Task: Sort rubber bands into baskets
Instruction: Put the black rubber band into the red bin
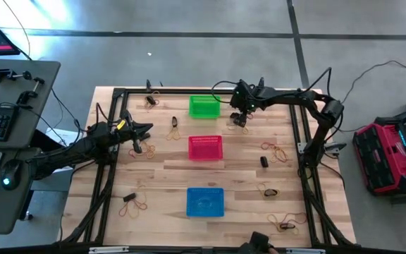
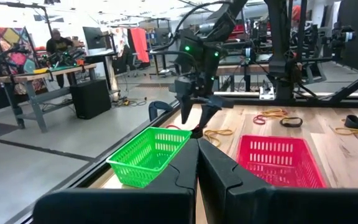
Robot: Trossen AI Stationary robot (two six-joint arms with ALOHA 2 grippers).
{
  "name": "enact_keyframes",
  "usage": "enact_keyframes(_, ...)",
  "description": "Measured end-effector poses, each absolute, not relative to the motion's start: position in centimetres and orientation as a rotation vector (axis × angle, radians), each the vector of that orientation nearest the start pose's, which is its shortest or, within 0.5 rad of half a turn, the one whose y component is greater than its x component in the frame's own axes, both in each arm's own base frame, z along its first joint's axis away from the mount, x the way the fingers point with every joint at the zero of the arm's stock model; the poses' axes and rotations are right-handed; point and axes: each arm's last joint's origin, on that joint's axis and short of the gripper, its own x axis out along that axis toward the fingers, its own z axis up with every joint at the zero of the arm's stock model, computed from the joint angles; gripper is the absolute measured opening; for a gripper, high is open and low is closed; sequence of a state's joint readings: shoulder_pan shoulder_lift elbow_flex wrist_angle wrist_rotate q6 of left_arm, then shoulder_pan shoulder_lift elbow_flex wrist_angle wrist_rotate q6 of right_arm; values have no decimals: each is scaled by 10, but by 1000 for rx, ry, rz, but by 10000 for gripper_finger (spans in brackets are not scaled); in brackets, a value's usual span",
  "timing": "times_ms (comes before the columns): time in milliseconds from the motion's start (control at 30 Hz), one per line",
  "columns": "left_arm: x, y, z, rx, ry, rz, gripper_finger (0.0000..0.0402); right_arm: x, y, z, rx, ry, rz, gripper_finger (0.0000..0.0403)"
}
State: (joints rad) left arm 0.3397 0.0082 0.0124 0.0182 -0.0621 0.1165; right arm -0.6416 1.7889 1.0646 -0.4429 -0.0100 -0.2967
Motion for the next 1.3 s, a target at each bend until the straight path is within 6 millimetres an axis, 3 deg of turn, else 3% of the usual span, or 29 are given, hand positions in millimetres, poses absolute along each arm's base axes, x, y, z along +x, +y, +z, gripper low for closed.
enact_keyframes(267,91,34,169,118,1,405,0,268,-196,142,120,1167,-355,257)
enact_keyframes(400,91,34,169,114,0,405,0,268,-196,141,103,1160,-346,232)
enact_keyframes(800,91,34,169,90,-5,405,0,271,-195,142,66,1153,-339,10)
enact_keyframes(1000,91,34,168,64,-3,378,0,283,-177,171,-34,1217,-396,8)
enact_keyframes(1200,91,34,169,0,-23,413,0,301,-144,216,1,1078,-408,2)
enact_keyframes(1300,91,35,169,-4,-25,427,0,307,-131,223,13,1022,-364,1)
